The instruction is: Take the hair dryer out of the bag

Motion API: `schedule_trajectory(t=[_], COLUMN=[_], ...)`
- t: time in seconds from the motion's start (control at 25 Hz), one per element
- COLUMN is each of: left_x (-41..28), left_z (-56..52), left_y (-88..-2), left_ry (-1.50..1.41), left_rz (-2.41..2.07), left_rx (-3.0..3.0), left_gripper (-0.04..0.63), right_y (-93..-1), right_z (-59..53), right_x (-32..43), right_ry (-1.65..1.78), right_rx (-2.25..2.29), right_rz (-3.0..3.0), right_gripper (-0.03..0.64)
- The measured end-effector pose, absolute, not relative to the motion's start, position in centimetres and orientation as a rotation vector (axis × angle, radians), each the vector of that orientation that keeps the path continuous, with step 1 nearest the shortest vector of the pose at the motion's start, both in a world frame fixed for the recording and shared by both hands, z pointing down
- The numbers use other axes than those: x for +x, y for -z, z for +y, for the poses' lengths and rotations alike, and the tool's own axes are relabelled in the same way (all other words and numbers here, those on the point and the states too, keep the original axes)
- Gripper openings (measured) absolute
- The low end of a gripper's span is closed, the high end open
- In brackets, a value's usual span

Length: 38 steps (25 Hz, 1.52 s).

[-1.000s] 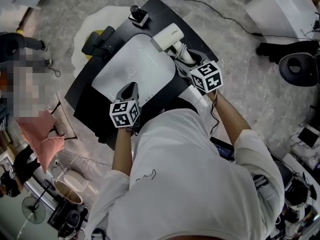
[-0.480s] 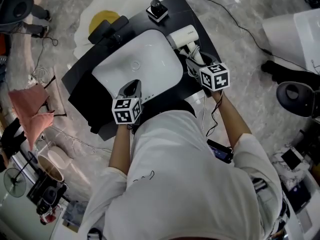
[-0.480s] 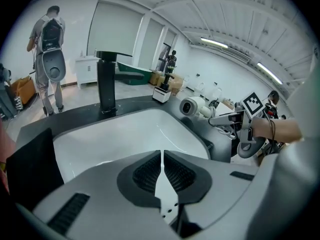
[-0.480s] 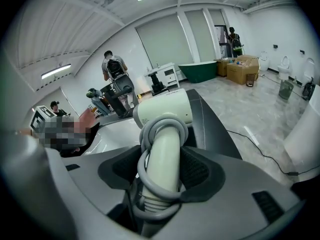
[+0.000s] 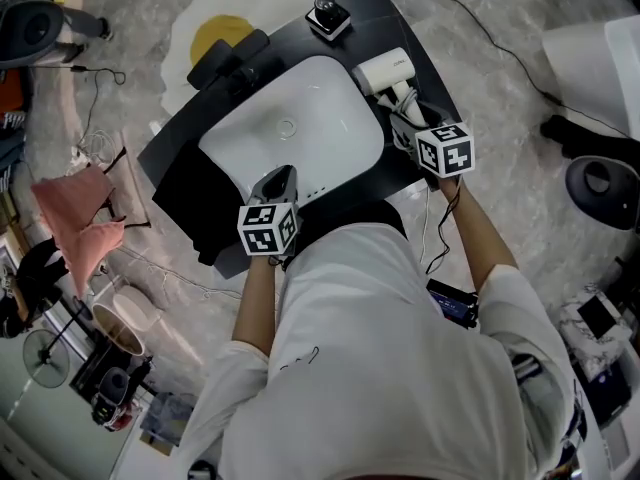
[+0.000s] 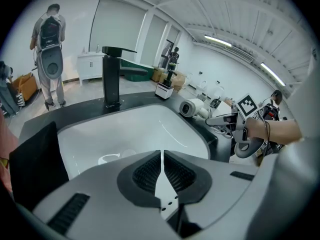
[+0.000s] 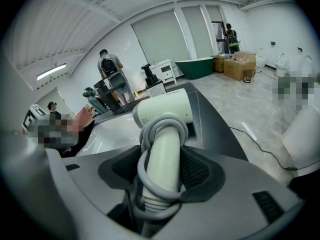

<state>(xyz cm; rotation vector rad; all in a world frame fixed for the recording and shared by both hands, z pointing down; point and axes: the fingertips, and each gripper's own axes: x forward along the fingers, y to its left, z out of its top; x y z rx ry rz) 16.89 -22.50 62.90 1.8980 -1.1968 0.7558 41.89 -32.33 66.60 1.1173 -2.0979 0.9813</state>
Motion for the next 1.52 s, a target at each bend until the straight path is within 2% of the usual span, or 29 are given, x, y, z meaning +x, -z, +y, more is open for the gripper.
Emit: schedule_trajectory(t=[0.6,0.8,1.0,1.08,1.12,1.28,1.32,1.52], left_x=[16.6,16.9,16.8,16.7,16.6,15.3,15.1,11.8], left_z=[-21.3,-20.9,-19.9,-19.3,-18.9,-17.7,-17.3,-13.1], left_y=[-62.9,-62.9,-62.5,-62.3,-62.1,-60.9,-60.7,-59.7], left_ry=[-0.754,-0.748,-0.737,-0.708,-0.685,-0.589,-0.573,-0.515], left_rz=[-1.215,-1.225,-1.232,-1.244,-1.255,-1.339,-1.356,-1.448], left_rx=[1.892,1.899,1.923,1.922,1.915,1.872,1.866,1.787], left_gripper=[0.034,0.034,0.034,0.034,0.034,0.034,0.034,0.034], right_y=[-68.3,-66.7,-64.0,-62.5,-61.7,-57.9,-57.6,-57.8], right_z=[-32.6,-32.8,-31.3,-30.4,-29.8,-28.0,-27.5,-23.2], right_x=[42.5,42.9,43.8,43.5,43.2,40.8,39.7,32.2], right_ry=[-0.842,-0.776,-0.632,-0.553,-0.526,-0.419,-0.389,-0.343], right_rx=[1.088,1.124,1.151,1.141,1.144,1.218,1.210,1.015], right_rz=[-2.072,-2.135,-2.146,-2.141,-2.143,-2.194,-2.210,-2.278], right_gripper=[0.260,0.365,0.362,0.337,0.301,0.034,-0.003,-0.003])
